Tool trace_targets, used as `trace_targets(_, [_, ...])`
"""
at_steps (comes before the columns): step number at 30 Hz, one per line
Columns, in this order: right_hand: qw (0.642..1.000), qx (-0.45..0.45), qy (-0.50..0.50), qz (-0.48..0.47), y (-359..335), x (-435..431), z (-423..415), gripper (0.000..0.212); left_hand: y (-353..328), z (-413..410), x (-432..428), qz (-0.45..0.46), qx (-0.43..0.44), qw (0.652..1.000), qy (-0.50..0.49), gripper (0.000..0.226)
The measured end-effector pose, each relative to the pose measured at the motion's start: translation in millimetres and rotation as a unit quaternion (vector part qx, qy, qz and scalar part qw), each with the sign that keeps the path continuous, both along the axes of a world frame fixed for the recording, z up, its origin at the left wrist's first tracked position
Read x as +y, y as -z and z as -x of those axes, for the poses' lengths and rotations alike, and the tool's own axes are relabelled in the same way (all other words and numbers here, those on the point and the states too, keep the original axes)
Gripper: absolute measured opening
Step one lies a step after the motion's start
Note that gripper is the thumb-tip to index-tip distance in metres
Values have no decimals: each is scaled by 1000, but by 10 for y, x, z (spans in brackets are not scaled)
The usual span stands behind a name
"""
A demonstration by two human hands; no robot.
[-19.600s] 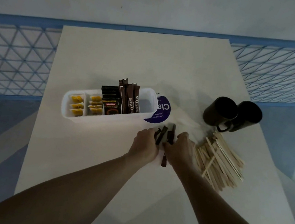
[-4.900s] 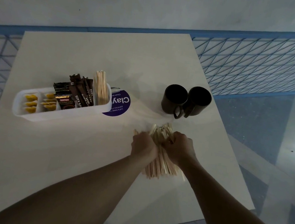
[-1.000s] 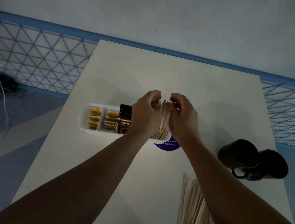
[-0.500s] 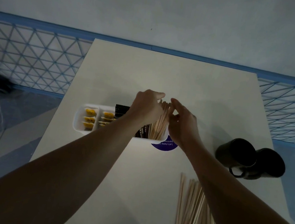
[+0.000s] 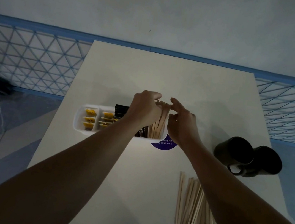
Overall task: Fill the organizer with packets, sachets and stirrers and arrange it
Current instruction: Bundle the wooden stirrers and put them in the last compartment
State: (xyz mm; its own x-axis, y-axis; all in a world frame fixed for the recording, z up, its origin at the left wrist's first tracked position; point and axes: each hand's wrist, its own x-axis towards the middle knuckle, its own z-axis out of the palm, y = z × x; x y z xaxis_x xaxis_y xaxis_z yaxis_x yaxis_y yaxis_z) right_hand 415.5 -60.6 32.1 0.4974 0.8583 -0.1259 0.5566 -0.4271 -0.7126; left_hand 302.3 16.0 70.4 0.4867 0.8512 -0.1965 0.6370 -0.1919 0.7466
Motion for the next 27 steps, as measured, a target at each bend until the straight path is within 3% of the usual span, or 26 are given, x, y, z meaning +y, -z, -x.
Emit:
trace_targets(6, [1000, 8, 14, -8, -42, -267, -111, 43, -14, 2, -229, -38, -47, 998, -9, 33])
trace_targets(13, [1000, -7, 23, 10, 81, -745, -254, 26, 132, -69, -638, 16, -61, 998, 8, 30])
trace_targets(19, [996, 32, 43, 70, 171, -1346, -373, 23, 372, -240, -1150, 56, -4, 997, 52, 27])
trace_targets(27, [988, -12, 65, 142, 294, -2183, -669, 23, 773, -321, -1706, 124, 147, 979, 70, 31])
